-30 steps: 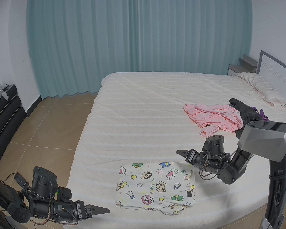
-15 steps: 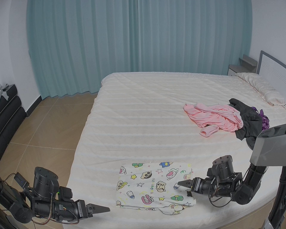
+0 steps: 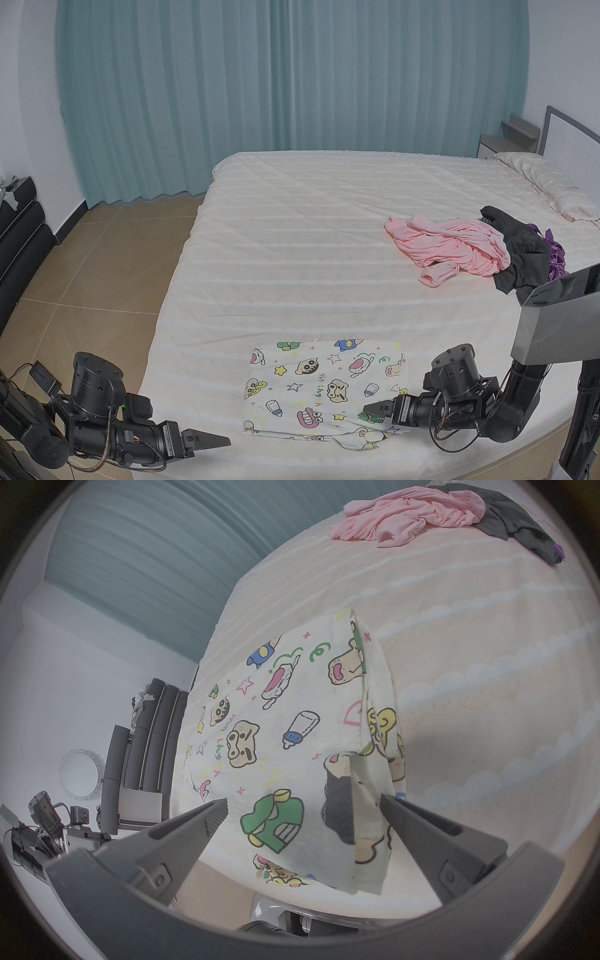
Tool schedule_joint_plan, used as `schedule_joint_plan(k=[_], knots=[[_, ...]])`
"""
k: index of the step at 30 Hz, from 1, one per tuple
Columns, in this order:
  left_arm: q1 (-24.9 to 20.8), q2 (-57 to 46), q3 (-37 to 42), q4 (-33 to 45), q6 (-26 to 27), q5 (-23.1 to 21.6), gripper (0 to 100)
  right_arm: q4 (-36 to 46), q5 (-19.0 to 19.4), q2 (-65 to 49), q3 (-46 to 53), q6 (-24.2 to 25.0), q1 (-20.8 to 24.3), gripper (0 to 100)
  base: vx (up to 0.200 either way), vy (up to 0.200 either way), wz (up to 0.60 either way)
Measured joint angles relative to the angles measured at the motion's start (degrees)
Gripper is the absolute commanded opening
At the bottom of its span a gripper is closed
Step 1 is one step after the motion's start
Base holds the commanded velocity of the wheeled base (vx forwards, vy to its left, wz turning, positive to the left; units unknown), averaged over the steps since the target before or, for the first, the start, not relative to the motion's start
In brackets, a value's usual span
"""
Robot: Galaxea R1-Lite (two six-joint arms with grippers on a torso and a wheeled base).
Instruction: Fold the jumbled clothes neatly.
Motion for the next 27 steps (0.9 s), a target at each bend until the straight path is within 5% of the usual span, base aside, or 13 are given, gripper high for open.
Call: schedule_joint_plan(k=[27], knots=[[0.52,0.04,-0.04,-0.02,0.05,-0.02,100,6.49,-0.33,-4.9,4.4,-3.89,-0.85,0,0.0,0.0,0.0]])
